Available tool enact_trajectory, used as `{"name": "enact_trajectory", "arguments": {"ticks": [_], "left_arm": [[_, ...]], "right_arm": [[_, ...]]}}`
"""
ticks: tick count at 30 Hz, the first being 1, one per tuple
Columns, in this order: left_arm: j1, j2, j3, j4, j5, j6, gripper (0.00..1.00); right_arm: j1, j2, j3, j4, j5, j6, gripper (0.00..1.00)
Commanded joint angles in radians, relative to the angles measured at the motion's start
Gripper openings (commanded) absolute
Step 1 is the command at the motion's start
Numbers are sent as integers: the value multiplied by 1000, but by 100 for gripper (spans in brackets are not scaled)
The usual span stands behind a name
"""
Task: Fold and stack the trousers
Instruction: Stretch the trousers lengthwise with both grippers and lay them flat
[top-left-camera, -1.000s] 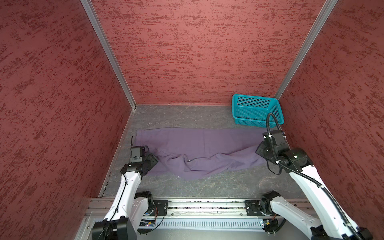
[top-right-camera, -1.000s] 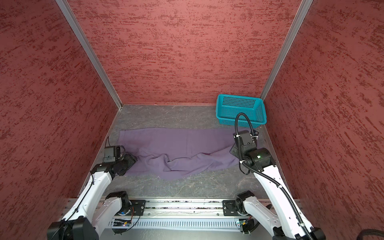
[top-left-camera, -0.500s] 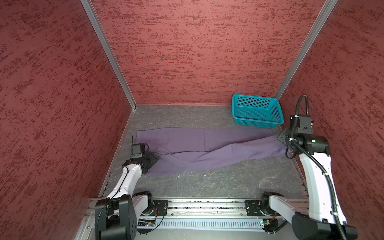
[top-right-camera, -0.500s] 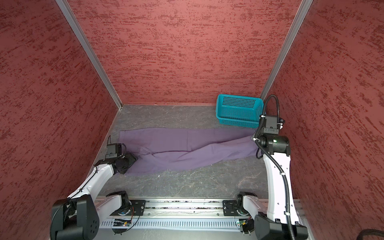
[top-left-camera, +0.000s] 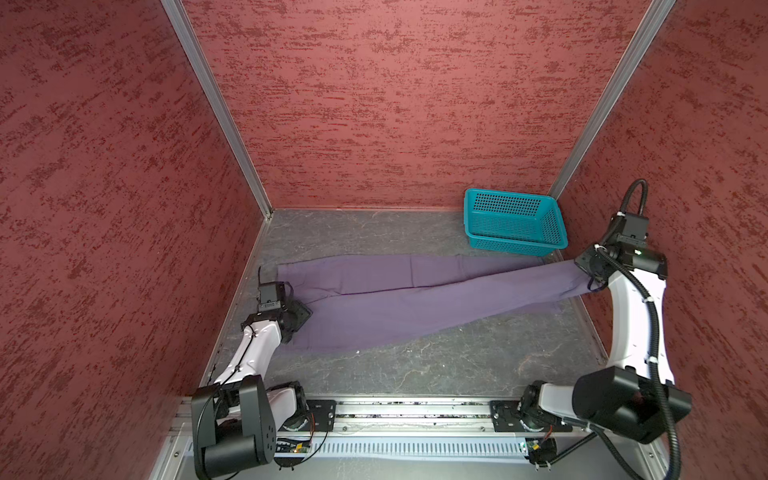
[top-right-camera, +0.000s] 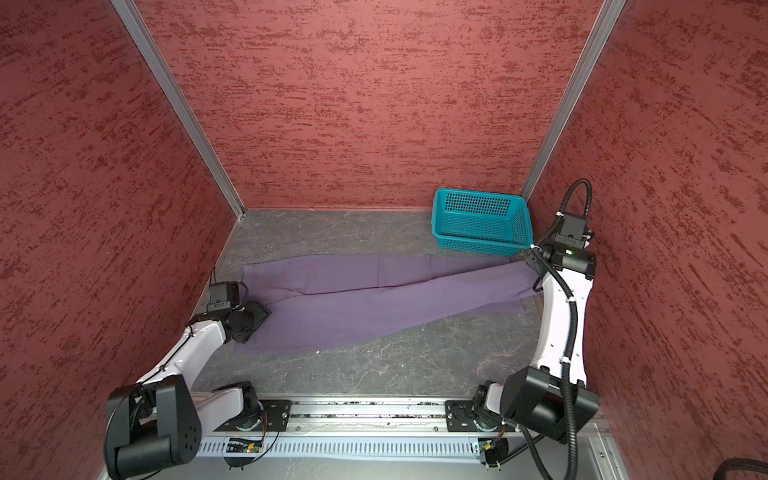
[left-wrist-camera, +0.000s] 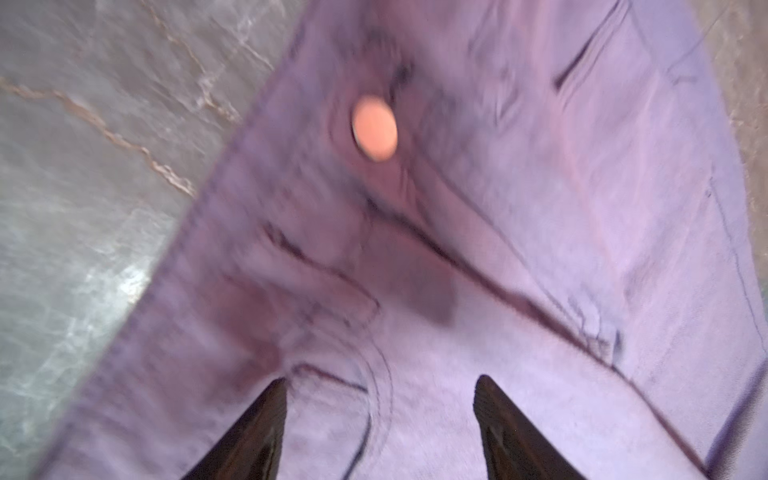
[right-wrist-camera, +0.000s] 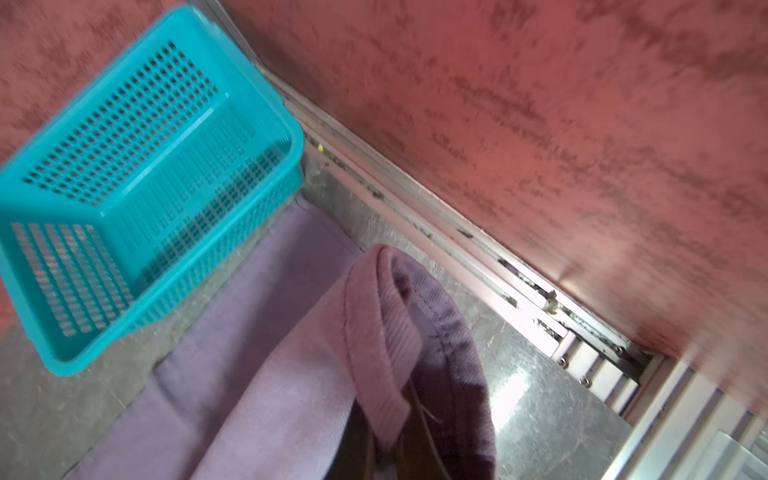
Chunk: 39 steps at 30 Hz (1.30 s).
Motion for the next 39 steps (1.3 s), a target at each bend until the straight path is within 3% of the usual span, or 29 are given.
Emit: {"name": "enact_trajectory", "arguments": {"ticks": [1,8,15,18,21,24,31,36,39], "left_arm": [[-23,-57,54,-73,-21,23,70],[-192,-149,87,-159,-50,-36,71],[-406,-5,83,-99,-73,-128,76],[-463,71,76,-47,-61,-160,66],[-518,127,86,-22,-63,-173,46],[-549,162,91,-31,-74,-181,36],[-476,158,24,-22,-77,-173,27],[-242,160,-32,3,35,-92,23],[-147,159,-45,26,93,-79,23]], "right_arm": [[-5,-23,4,82,-79,6,0],[-5,-138,-105,139,-183,26,0],[-3,-225,-96,98,-217,8,0],[-1,-250,-105,101,-248,22,0],[-1,-252,-107,94,-275,25,0],[2,-241,-88,79,-237,2,0],[19,-221,36,42,-249,7,0],[23,-234,147,8,-274,36,0],[24,-246,216,-9,-318,73,0]]}}
